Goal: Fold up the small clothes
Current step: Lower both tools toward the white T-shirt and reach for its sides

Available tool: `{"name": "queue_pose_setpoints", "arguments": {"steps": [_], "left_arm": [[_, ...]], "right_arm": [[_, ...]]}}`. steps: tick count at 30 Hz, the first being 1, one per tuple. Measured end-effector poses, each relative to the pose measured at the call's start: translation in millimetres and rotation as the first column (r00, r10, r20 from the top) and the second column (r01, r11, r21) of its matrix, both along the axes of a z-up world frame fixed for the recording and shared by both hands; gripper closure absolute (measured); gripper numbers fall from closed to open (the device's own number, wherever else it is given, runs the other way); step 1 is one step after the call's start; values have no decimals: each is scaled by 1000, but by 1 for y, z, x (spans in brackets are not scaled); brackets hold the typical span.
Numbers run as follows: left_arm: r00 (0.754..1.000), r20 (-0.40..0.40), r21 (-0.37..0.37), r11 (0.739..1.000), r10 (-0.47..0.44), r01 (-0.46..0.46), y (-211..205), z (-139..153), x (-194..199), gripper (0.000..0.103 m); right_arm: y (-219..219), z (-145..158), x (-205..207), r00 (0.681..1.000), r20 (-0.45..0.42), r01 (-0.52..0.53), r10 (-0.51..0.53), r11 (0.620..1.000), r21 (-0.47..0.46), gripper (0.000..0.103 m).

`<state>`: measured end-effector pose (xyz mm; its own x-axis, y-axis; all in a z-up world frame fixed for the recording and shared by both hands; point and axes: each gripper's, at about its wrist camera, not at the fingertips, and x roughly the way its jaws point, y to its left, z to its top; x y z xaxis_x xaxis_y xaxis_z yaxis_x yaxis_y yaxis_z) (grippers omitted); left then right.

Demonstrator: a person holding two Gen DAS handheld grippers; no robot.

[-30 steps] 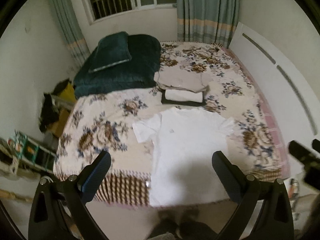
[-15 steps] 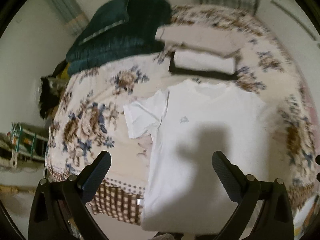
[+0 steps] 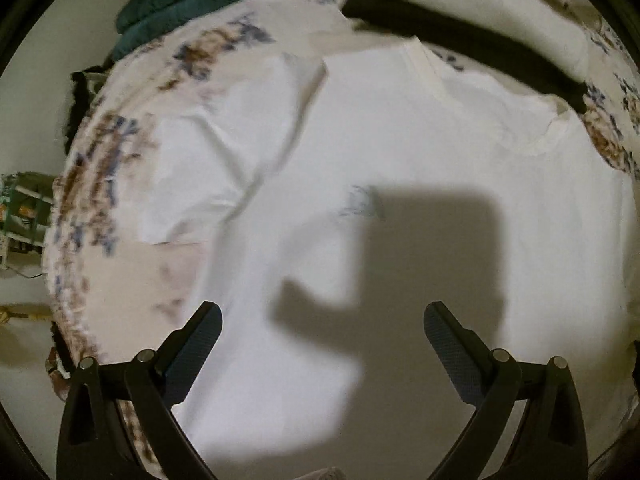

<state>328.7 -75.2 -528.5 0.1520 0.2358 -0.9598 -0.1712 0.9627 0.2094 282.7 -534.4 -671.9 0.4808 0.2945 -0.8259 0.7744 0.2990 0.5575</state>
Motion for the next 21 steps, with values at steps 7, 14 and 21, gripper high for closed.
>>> {"name": "queue_pose_setpoints", "arguments": {"steps": [7,14,21], "left_arm": [[1000,19,-11,1000,-8,8,-9,-21,15,0],[1000,23,-45,999,18,-17,4,-22,22,0],[997,23,-71,994,79,-78,34,-20,13,0]], "right_arm": [[4,28,-12,999,-15,30,-34,975,-220,99],[-6,3,-29,994,30,108,-108,994,-12,38],[-2,9,5,986,85,139,-140,990,18,95]]}}
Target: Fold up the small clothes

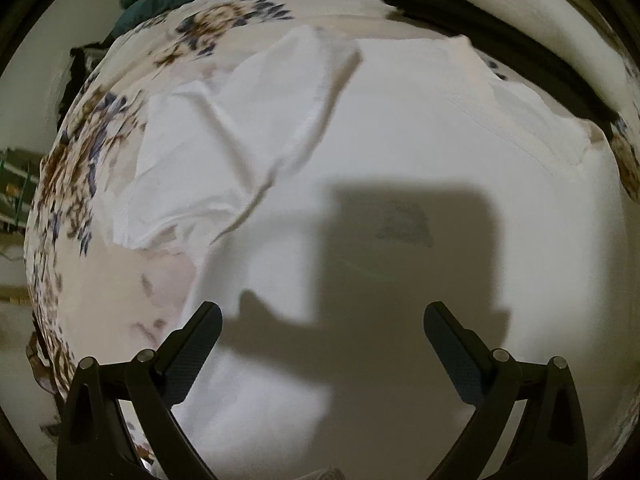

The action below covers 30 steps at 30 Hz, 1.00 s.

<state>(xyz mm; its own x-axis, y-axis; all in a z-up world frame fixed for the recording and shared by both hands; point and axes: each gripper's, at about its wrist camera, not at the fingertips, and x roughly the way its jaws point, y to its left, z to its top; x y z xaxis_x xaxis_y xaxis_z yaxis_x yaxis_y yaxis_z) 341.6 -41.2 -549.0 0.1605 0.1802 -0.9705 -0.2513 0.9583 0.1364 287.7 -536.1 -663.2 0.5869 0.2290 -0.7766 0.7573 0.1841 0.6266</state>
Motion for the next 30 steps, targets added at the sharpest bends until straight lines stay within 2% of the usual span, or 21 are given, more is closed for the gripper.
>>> {"name": "queue_pose_setpoints", "arguments": {"steps": [2,4,6,8,9,10,12,14,16,17,18,19,21,22,23,26,28,30], "left_arm": [[1000,4,-11,1000,24,-24,13,3,-4,0],[999,13,-8,999,47,-47,26,8,-10,0],[997,28,-1,998,67,-67,40,14,-17,0],[996,43,16,996,84,-85,53,19,-23,0],[995,49,22,996,90,-91,58,21,-27,0],[994,53,34,994,99,-101,68,23,-31,0],[992,56,46,992,111,-113,81,24,-38,0],[991,48,61,990,121,-124,96,23,-46,0],[990,37,62,989,134,-137,111,22,-52,0],[990,33,61,988,140,-141,117,23,-56,0],[989,32,58,987,147,-149,125,24,-58,0],[988,34,58,987,151,-153,129,25,-63,0],[986,40,60,985,161,-164,141,28,-69,0],[985,38,58,983,171,-173,151,28,-70,0],[983,38,55,982,179,-181,156,29,-70,0],[976,47,55,975,214,-216,176,30,-72,0],[973,62,62,972,224,-228,186,31,-70,0],[971,71,68,970,230,-235,192,30,-68,0]], "right_arm": [[10,16,12,999,-9,-36,36,996,-79,96],[28,43,32,992,-32,-126,122,972,-200,97],[58,71,52,970,-61,-242,235,914,-326,97],[98,92,73,927,-99,-368,361,825,-429,97],[124,98,87,893,-132,-439,431,767,-467,97],[159,99,102,840,-181,-525,511,686,-503,97],[209,93,115,763,-248,-621,597,572,-536,97],[264,78,121,659,-332,-717,675,431,-548,97],[301,62,118,571,-379,-782,728,341,-522,96],[313,50,113,517,-399,-823,757,312,-474,93],[321,41,107,470,-397,-862,788,313,-399,84],[323,40,95,463,-371,-870,805,334,-362,79],[316,47,76,486,-311,-862,817,387,-328,55],[308,53,64,498,-296,-857,815,411,-311,50],[303,57,57,510,-296,-852,808,425,-306,47],[279,69,38,560,-324,-825,762,479,-301,47],[272,75,42,583,-358,-810,729,486,-329,46],[274,76,63,596,-379,-800,708,482,-359,46]]}}
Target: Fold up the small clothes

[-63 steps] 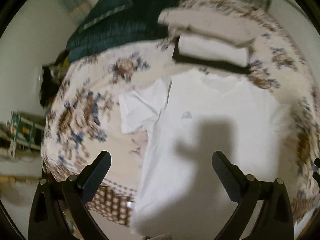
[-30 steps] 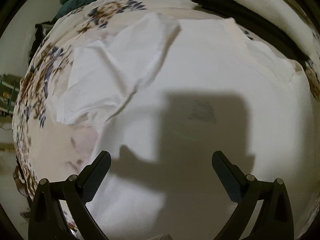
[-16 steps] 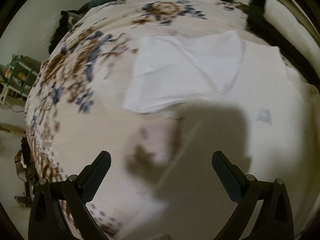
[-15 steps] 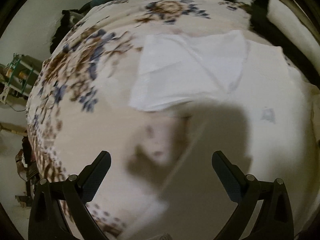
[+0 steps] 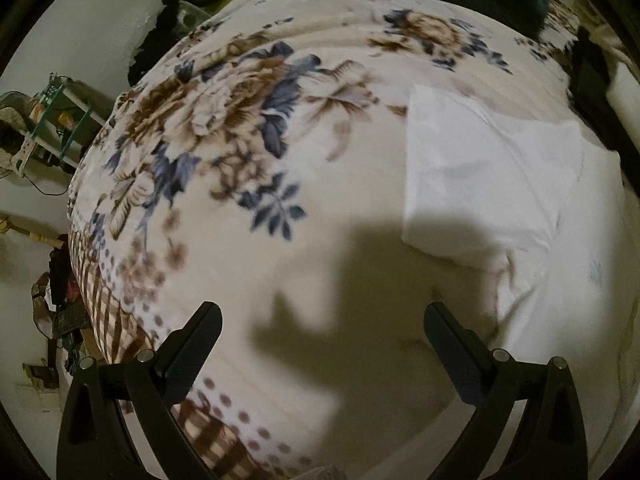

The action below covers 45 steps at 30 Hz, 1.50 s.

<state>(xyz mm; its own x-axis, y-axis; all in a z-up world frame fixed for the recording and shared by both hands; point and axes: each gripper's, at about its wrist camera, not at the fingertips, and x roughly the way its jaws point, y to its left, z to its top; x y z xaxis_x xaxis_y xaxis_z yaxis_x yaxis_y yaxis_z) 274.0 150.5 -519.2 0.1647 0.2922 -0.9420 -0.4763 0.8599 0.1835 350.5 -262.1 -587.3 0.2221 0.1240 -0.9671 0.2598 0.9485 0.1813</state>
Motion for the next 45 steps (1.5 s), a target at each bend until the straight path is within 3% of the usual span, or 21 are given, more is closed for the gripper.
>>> {"name": "queue_pose_setpoints", "arguments": {"steps": [4,7,9,11,16,20,21,22,23,24,26,28,30,38,45], "left_arm": [[1000,6,4,1000,3,-3,5,-2,4,0],[1000,5,5,1000,5,-5,6,-5,7,0],[1000,6,2,1000,7,-7,8,-6,8,0],[1000,8,3,1000,6,-6,9,-7,9,0],[1000,2,0,1000,7,-7,10,-11,9,0],[1000,4,-5,1000,11,-11,11,-10,7,0],[1000,7,1,1000,7,-7,11,-9,7,0],[1000,8,8,1000,0,0,10,-8,7,0],[1000,6,14,1000,-6,6,10,-9,6,0],[1000,3,16,1000,-8,8,10,-9,6,0],[1000,-4,15,1000,-7,7,11,-11,5,0],[1000,-9,17,1000,-3,3,13,-12,5,0],[1000,-6,28,1000,-2,2,13,-11,4,0],[1000,-2,44,999,-13,13,10,-8,6,0],[1000,15,43,999,-19,18,6,-3,9,0]], "right_arm": [[29,-11,65,999,32,-18,22,994,-107,46],[48,-42,107,999,-35,-1,-4,991,-136,51],[49,-47,115,998,-38,48,-55,985,-166,96],[53,-42,118,997,-16,67,-71,981,-180,103],[91,-13,110,996,74,-40,59,970,-241,103],[108,-12,110,991,41,-102,125,925,-367,101],[109,-15,112,991,21,-107,129,899,-425,87],[109,-22,113,990,-18,-126,138,837,-532,74],[106,-26,114,989,-37,-138,142,810,-570,51],[106,-32,117,988,-50,-149,147,801,-579,49],[103,-48,117,984,-85,-177,157,785,-594,49],[101,-59,118,982,-104,-191,161,782,-593,57],[96,-63,117,985,-81,-168,149,792,-587,101],[130,-46,100,969,-18,-204,245,763,-613,101],[156,-39,98,959,-2,-237,284,794,-559,101]]}}
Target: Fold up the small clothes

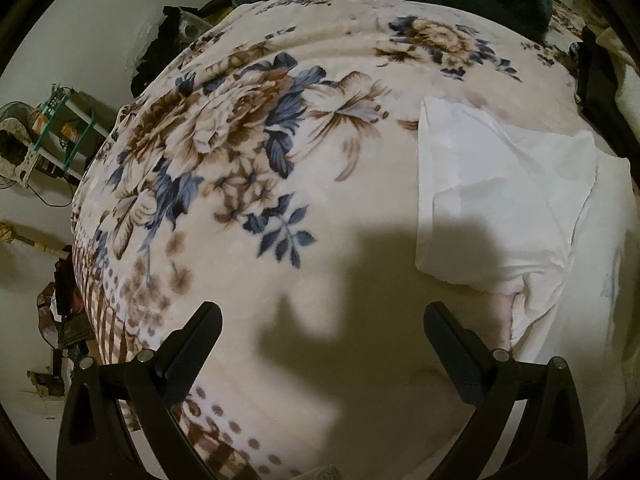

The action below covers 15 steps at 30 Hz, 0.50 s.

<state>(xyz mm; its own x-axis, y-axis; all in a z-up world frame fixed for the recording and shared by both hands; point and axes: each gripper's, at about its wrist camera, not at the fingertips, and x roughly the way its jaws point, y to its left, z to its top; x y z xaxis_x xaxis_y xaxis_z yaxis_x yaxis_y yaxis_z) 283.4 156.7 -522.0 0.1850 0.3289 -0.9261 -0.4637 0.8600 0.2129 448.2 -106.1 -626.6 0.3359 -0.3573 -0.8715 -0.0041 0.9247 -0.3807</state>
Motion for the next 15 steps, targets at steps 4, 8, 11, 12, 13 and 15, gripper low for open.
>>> {"name": "queue_pose_setpoints", "arguments": {"steps": [4,8,11,12,13,15], "left_arm": [[1000,11,-22,1000,6,-5,2,0,-1,0],[999,32,-202,979,40,-33,14,-6,0,0],[987,70,-461,882,147,-99,33,-19,4,0],[980,71,-531,839,187,-121,37,-25,7,0],[965,76,-646,750,252,-145,43,-37,11,1],[943,79,-729,664,322,-166,48,-52,19,2]], "right_arm": [[8,1,-1,999,-31,-14,17,998,67,101],[-26,7,-2,989,-131,108,-66,933,343,60],[-67,24,-18,975,-150,218,-163,826,520,40],[-78,29,-25,971,-150,240,-188,804,544,39],[-91,33,-34,964,-150,267,-221,787,556,37],[-108,34,-44,952,-158,304,-261,764,569,35]]}}
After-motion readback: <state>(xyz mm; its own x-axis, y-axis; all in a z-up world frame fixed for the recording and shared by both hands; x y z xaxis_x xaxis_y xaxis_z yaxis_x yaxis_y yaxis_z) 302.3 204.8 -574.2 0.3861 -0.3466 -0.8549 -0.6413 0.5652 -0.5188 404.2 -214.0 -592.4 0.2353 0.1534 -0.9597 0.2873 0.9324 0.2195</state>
